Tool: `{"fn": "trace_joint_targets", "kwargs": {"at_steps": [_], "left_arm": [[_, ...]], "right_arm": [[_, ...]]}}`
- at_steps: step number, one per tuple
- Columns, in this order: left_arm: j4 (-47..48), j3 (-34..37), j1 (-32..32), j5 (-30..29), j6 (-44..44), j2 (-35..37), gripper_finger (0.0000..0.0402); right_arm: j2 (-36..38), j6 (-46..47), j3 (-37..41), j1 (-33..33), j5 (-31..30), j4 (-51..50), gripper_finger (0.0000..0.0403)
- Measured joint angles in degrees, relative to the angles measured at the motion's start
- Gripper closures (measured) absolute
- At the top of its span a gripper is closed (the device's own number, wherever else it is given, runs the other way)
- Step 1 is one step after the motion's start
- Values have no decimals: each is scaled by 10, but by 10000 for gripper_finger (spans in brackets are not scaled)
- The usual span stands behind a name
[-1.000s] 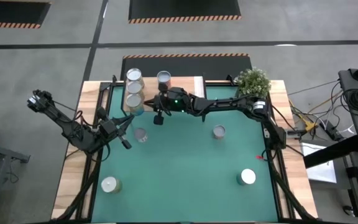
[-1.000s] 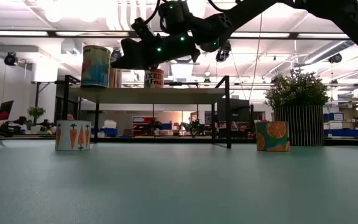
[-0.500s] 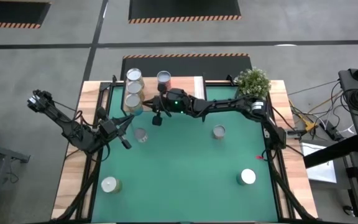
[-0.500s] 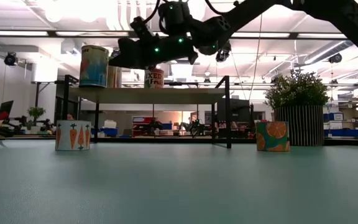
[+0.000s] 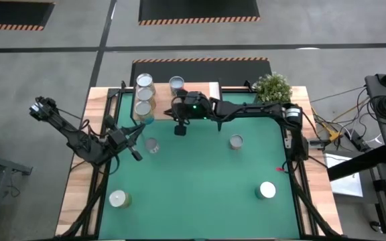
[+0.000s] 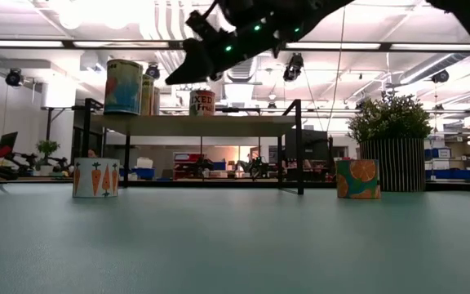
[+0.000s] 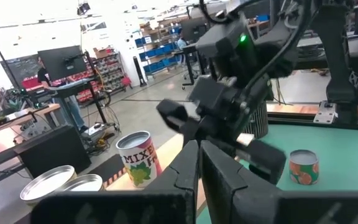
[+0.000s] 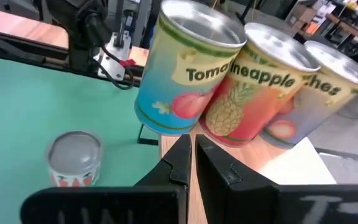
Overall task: Pick and place cans onto a shelf
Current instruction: Adjust the canned pineapple on the shelf
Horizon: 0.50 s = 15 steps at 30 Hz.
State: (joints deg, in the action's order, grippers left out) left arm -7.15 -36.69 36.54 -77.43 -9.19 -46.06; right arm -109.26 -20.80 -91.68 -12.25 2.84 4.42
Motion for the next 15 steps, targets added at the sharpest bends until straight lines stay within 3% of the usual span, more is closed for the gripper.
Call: {"fn": "trace_joint_targets", "kwargs": {"at_steps": [7,15], "left_arm": [[-1,0,-1,0,20,-1,402],[-43,0,-19,32,41,-2,402]], "right_arm": [[74,-3,101,3,2,34,390],[179,-26,276,5,4,196,390]]}}
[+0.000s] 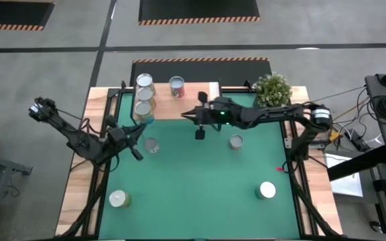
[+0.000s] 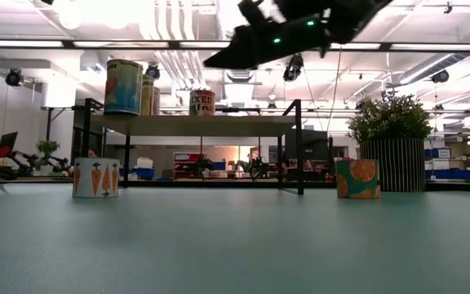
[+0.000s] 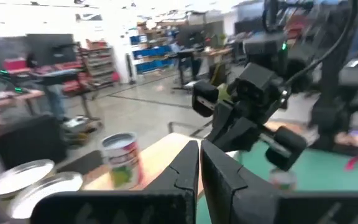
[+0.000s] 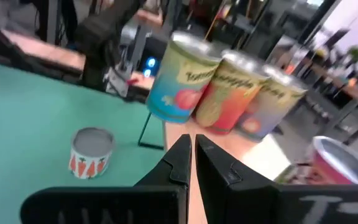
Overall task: Pick and place cans onto a shelf
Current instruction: Adjust the canned pineapple on the shelf
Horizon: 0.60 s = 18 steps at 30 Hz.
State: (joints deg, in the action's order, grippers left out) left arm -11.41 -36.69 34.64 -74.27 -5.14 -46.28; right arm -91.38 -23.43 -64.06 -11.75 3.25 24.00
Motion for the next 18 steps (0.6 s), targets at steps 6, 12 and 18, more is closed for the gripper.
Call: {"fn": "trace_joint_targets", "kwargs": {"at_steps": [6,12,18], "left_arm": [[-49,-3,-90,166,-16,1,402],[105,-88,-221,267,58,-9,402],[366,-234,-370,355,151,-66,402]], "right_arm": [[84,-18,77,0,2,68,390],[153,-46,103,0,2,66,390],[192,-49,109,0,2,62,390]]}}
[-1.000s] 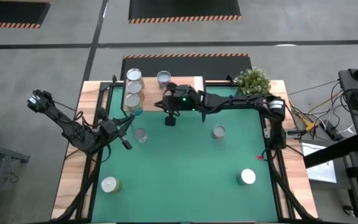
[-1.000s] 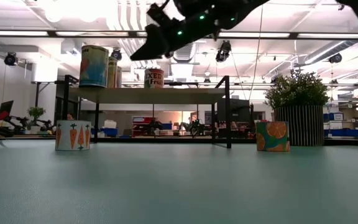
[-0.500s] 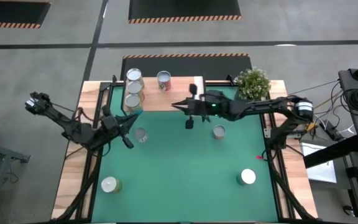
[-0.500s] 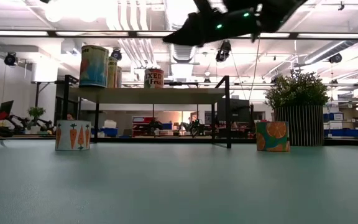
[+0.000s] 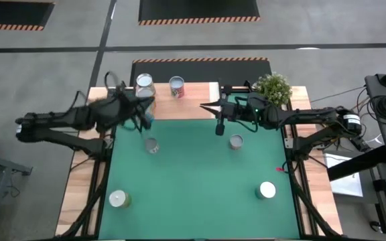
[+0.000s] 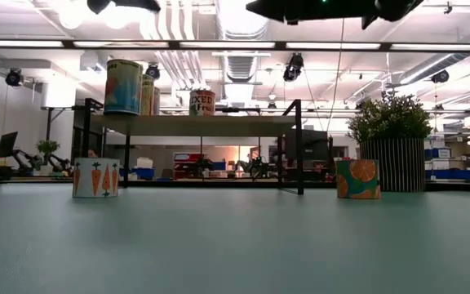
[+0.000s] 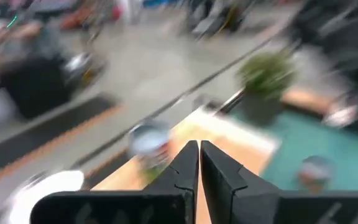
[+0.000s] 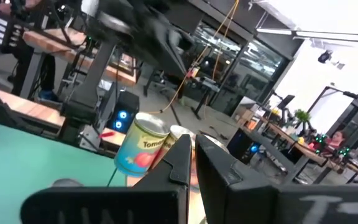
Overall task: Pick and place cans onto a shelf
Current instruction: Adjust the canned pineapple on the shelf
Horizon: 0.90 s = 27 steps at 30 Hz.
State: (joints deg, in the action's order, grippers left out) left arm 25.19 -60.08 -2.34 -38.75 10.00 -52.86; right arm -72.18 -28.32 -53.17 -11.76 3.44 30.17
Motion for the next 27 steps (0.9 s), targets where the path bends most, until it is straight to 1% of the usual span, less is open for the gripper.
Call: {"fn": "trace_joint_targets", "kwargs": {"at_steps": [2,5,7,9,14,16,21,27], "left_arm": [[92,-46,-42,5,27,-26,402],[209,-105,-85,14,51,-61,402],[265,-131,-103,36,55,-81,402],[297,-146,-117,63,56,-97,402],[318,-150,-157,161,29,-118,402],[325,-144,-176,184,25,-125,402],[333,-141,-219,186,25,-132,402],[333,-140,-241,186,13,-136,402]], "right_arm": [[1,2,0,0,0,-5,390],[-2,-8,1,0,-6,-20,390],[-3,-13,1,0,-16,-25,390],[-3,-14,1,0,-29,-25,390],[-3,-13,1,0,-35,-30,390],[-3,-13,1,0,-35,-30,390],[-3,-11,1,0,-35,-30,390],[-3,-11,1,0,-35,-29,390]]}}
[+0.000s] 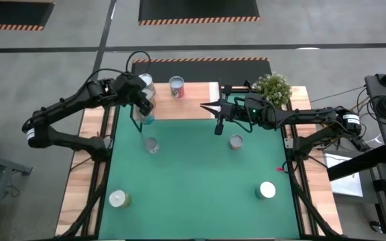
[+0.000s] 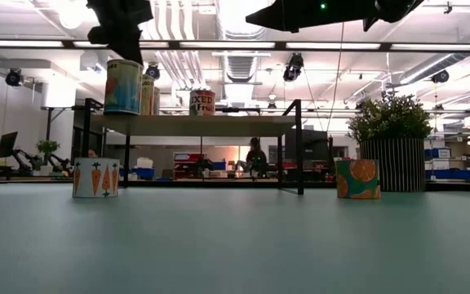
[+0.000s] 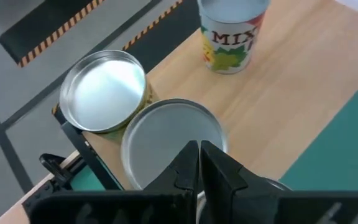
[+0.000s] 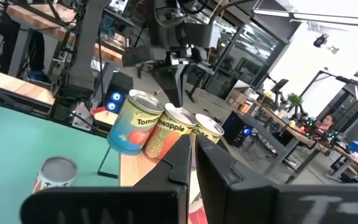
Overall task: Pick and place cans onto a shelf
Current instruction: Adjust the canned pineapple on the shelf
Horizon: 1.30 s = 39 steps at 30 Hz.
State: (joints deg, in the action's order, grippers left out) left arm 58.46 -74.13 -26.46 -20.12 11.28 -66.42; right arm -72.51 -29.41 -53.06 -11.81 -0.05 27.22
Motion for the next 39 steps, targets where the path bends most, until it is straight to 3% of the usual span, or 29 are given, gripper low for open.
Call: {"fn": "trace_joint_targets", "kwargs": {"at_steps": [39], "left_arm": [[13,0,-26,-19,-9,-33,402]], "right_arm": [[0,-2,0,0,0,-4,390]]}}
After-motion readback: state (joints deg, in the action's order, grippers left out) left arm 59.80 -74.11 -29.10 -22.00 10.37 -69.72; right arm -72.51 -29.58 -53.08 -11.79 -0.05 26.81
